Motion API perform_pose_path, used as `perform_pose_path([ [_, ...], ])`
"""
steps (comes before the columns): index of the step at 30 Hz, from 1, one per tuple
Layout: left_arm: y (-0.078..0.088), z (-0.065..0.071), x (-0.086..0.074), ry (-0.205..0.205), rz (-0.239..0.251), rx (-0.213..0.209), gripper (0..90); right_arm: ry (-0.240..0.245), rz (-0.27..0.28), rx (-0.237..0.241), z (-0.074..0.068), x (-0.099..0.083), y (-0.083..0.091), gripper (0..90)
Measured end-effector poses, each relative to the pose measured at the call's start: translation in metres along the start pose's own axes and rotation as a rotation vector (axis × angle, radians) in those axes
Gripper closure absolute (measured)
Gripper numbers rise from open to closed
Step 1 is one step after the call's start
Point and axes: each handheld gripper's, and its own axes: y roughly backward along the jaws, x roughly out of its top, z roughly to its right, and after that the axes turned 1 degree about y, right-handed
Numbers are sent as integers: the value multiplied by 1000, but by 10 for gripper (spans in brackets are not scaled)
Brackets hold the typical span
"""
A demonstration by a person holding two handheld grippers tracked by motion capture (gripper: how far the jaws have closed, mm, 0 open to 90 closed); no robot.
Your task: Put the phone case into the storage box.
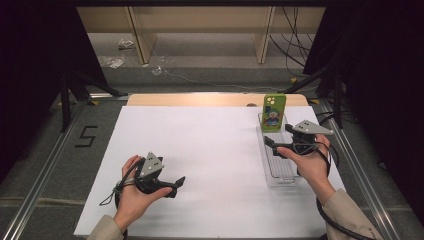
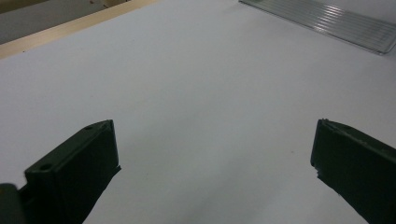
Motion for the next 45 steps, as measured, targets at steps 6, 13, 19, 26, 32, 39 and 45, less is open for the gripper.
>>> perform_pose_path([
  [6, 1, 0, 0, 0, 0, 1, 3, 2, -1, 4, -2, -2, 6, 82],
  [13, 1, -1, 0, 0, -1, 1, 3, 3, 5, 3, -3, -4, 12, 86],
  [19, 1, 0, 0, 1, 0, 3, 3, 3, -1, 8, -4, -7, 15, 88],
  [26, 1, -1, 0, 3, -1, 1, 3, 2, -6, 7, -4, -10, 18, 90],
  [32, 1, -1, 0, 4, -1, 2, 3, 5, -5, 7, -4, -12, 22, 92],
  [39, 1, -1, 0, 3, -1, 2, 3, 1, -4, 8, -4, -15, 25, 94],
  [45, 1, -1, 0, 3, 1, 4, 3, 2, -6, 9, -4, -19, 28, 95],
])
